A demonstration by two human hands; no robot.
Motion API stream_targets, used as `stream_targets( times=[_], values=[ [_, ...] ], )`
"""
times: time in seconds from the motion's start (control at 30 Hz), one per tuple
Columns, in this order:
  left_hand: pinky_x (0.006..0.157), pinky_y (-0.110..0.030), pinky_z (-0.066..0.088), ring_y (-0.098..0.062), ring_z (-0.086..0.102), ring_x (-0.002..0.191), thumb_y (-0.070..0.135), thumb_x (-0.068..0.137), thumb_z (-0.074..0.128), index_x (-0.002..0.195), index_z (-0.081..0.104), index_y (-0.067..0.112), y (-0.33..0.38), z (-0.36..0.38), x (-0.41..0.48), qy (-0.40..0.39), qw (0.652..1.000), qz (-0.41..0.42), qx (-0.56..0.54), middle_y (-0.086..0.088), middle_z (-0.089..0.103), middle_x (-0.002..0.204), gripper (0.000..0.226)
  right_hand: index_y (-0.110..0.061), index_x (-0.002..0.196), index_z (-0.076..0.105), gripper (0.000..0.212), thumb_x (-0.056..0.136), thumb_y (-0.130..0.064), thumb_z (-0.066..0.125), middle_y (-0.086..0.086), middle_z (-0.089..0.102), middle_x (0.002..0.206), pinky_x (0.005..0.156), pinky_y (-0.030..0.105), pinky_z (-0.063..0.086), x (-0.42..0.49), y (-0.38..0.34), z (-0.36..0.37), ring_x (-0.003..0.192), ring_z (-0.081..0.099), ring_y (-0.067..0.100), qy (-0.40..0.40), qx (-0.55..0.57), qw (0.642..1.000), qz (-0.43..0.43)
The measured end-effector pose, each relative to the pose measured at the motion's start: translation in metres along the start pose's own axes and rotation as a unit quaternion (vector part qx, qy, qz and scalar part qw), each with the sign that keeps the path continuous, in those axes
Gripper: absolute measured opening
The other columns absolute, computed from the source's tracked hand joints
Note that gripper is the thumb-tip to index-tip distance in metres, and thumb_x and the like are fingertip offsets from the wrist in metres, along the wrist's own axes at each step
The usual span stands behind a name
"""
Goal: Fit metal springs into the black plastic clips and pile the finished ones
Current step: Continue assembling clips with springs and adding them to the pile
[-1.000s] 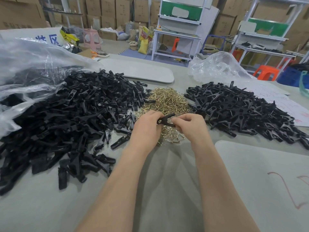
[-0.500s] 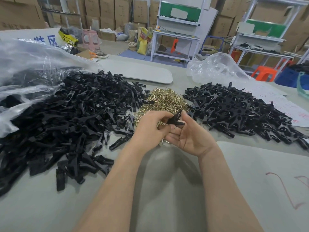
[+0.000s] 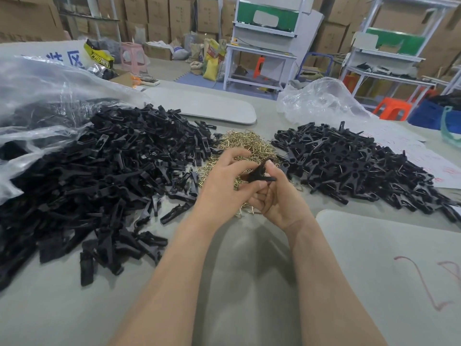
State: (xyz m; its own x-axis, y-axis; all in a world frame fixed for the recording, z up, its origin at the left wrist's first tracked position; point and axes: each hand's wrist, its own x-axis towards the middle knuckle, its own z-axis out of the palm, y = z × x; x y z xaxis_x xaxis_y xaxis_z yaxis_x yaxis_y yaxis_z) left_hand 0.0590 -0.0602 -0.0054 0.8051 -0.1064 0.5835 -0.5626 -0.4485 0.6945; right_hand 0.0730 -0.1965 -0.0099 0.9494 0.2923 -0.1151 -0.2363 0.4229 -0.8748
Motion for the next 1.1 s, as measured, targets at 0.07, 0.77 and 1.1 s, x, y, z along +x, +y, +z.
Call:
stream_targets(
  times=[0.07, 0.77, 1.1],
  values=[
    [0.088, -0.013, 0.043, 0.003, 0.053, 0.097, 0.019, 0.08, 0.074, 0.11, 0.068, 0.015, 0.001, 0.0, 0.0, -0.006, 1.0, 0.002, -0.014, 0.015, 0.055, 0.113, 0.031, -0.004, 0.09, 0.071, 0.047, 0.069, -0.046, 0.063, 0.009, 0.07, 0.069, 0.06, 0.024, 0.059, 0.001, 0.001, 0.0, 0.059, 0.069, 0.014, -0.004, 0.002, 1.0, -0.004],
    [0.099, -0.027, 0.042, -0.005, 0.05, 0.109, 0.029, 0.092, 0.058, 0.125, 0.053, 0.023, -0.006, -0.007, 0.001, 0.097, 0.977, -0.192, 0.014, 0.008, 0.047, 0.127, 0.034, -0.023, 0.148, 0.022, 0.077, 0.087, -0.018, 0.069, -0.002, 0.062, 0.1, 0.071, 0.025, 0.058, 0.003, -0.049, -0.001, 0.081, 0.071, 0.008, 0.285, -0.001, 0.924, -0.257],
    [0.086, -0.025, 0.047, -0.009, 0.057, 0.098, 0.025, 0.101, 0.037, 0.107, 0.054, 0.021, -0.015, -0.027, 0.01, 0.413, 0.851, -0.271, -0.181, -0.003, 0.058, 0.117, 0.019, -0.017, 0.13, 0.056, 0.041, 0.09, -0.022, 0.063, -0.007, 0.064, 0.111, 0.088, 0.017, 0.048, 0.017, 0.021, 0.054, 0.087, 0.057, -0.003, 0.108, -0.536, 0.822, -0.158]
  ],
)
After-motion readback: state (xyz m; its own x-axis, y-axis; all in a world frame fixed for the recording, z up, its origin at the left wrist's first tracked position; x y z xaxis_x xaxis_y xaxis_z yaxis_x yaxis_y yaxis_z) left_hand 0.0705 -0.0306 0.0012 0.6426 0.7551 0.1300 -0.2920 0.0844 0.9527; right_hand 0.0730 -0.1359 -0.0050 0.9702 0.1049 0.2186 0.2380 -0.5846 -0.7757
